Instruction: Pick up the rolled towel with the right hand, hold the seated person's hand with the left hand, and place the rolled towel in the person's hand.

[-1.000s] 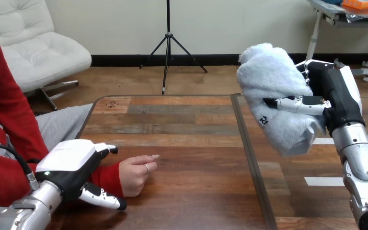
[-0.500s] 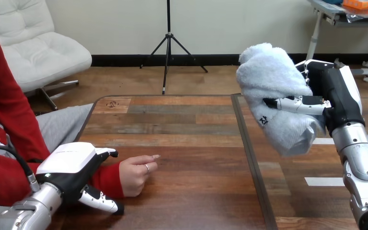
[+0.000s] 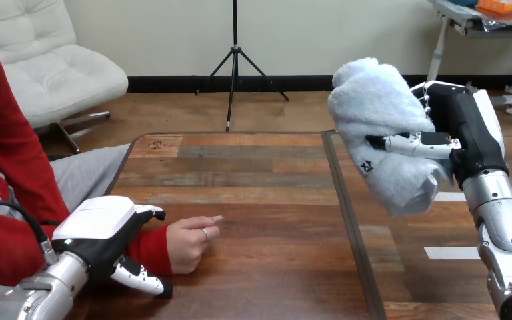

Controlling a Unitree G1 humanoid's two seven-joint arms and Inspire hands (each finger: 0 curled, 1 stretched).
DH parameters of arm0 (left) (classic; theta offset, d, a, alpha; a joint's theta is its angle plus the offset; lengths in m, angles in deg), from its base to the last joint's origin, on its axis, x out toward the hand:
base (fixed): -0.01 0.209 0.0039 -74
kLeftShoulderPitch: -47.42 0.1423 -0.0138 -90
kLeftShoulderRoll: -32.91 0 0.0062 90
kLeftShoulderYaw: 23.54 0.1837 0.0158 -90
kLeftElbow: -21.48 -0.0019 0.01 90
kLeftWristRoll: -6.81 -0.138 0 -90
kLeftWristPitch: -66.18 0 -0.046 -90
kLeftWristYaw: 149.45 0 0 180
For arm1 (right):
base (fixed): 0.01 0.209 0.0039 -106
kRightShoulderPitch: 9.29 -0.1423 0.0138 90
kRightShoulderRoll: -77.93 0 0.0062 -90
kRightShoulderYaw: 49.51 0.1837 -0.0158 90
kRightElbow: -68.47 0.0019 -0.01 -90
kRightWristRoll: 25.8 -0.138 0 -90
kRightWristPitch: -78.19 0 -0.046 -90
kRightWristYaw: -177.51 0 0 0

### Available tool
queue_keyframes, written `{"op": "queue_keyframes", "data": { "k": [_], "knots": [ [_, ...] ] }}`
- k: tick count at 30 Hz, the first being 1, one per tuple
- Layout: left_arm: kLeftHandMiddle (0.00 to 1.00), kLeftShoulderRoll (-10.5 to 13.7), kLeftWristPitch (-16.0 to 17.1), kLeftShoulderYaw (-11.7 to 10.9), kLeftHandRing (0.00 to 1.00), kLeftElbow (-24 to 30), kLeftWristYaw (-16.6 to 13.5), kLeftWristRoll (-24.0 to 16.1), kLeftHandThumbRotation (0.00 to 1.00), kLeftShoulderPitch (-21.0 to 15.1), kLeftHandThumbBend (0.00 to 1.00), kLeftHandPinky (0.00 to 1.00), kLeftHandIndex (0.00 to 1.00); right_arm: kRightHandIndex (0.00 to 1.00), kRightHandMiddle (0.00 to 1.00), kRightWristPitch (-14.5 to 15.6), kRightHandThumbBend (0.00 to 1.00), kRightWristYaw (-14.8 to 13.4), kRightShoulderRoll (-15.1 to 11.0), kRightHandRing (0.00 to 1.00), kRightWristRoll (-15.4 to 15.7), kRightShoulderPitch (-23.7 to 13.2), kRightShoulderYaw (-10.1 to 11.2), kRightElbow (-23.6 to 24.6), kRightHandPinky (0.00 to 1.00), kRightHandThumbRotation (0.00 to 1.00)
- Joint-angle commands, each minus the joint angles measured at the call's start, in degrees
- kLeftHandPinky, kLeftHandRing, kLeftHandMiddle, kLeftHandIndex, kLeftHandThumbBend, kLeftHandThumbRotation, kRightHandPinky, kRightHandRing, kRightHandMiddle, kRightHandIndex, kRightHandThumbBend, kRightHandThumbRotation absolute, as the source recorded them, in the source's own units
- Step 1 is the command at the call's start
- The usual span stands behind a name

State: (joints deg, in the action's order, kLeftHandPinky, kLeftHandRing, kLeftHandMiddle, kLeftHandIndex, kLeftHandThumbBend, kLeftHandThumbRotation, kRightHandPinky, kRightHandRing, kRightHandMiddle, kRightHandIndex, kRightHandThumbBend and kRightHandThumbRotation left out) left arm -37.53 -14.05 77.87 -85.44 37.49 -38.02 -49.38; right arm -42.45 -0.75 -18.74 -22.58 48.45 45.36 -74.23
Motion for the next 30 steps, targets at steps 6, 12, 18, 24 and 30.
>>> {"op": "queue_keyframes", "data": {
  "k": [6,12,18,24,30],
  "knots": [
    [0.85,1.19,0.04,0.54,0.83,-1.88,-3.35,-0.98,0.36,-4.23,0.93,0.81,0.81,0.43,0.40,-0.74,0.81,0.06,0.03,0.35,-1.85,-2.09,1.63,4.08,0.30,0.00],
    [0.81,0.67,-0.64,0.53,0.80,-2.04,-4.49,-0.97,0.31,-4.26,0.90,0.78,0.79,0.43,0.40,-0.54,0.81,-0.13,0.01,0.35,-1.76,-1.95,1.51,4.68,0.30,0.00],
    [0.79,0.34,-1.54,0.70,0.78,-1.86,-5.15,-1.05,0.27,-4.28,0.87,0.76,0.77,0.43,0.40,-0.90,0.81,-0.14,-0.07,0.34,-1.65,-1.89,1.43,4.88,0.30,0.00],
    [0.76,-0.04,-2.60,0.84,0.76,-1.54,-6.03,-1.09,0.22,-4.22,0.83,0.73,0.75,0.43,0.40,-1.47,0.80,-0.33,-0.26,0.33,-1.23,-1.86,1.27,4.91,0.29,0.00],
    [0.74,-0.29,-3.85,1.21,0.73,-1.24,-6.45,-1.36,0.18,-4.28,0.79,0.69,0.73,0.43,0.39,-1.16,0.80,-0.36,-0.24,0.33,-1.28,-1.72,1.31,5.37,0.28,0.00]
  ]
}}
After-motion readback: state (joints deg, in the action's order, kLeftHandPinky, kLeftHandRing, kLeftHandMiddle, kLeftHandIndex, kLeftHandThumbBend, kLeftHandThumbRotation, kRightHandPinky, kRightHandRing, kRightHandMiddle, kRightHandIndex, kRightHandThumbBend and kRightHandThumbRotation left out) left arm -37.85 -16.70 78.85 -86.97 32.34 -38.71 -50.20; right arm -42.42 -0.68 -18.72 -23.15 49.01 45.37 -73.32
